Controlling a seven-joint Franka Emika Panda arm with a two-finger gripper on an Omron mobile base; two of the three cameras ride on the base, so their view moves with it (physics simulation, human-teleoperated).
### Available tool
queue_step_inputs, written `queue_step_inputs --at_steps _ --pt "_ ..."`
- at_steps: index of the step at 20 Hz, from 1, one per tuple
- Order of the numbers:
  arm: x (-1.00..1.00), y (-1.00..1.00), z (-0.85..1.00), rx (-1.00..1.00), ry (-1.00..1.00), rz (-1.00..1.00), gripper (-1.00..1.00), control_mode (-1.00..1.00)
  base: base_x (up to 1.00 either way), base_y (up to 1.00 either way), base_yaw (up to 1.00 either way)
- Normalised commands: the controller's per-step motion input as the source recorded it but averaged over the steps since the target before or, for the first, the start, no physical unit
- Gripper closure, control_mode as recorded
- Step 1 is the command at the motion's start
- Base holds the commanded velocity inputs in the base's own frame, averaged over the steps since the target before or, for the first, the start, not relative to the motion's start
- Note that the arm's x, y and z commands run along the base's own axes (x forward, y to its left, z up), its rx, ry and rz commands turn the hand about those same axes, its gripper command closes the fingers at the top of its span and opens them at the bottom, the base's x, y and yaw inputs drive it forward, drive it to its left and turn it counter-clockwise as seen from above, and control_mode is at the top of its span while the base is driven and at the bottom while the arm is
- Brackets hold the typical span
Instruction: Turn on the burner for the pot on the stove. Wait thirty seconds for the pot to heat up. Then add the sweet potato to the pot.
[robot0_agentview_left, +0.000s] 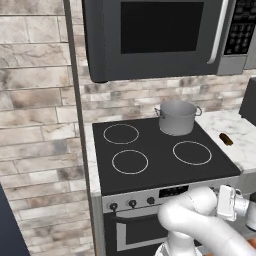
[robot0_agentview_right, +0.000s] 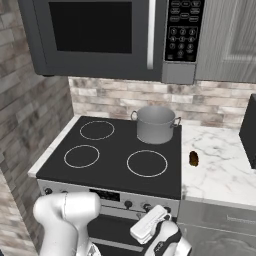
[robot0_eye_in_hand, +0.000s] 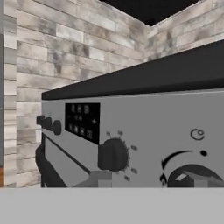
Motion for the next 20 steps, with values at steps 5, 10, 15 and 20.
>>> queue_step_inputs --at_steps 5,10,15,20 --pt "-0.25 0.0 -1.0 -0.38 0.2 0.92 1.0 -1.0 0.0 0.0 0.0" --pt "-0.25 0.0 -1.0 -0.38 0.2 0.92 1.0 -1.0 0.0 0.0 0.0" --pt "-0.32 0.0 -1.0 -0.41 0.15 0.9 1.0 -1.0 0.0 0.0 0.0" --pt "-0.31 0.09 -0.57 -0.28 0.01 0.53 -1.0 -1.0 0.0 0.0 0.0"
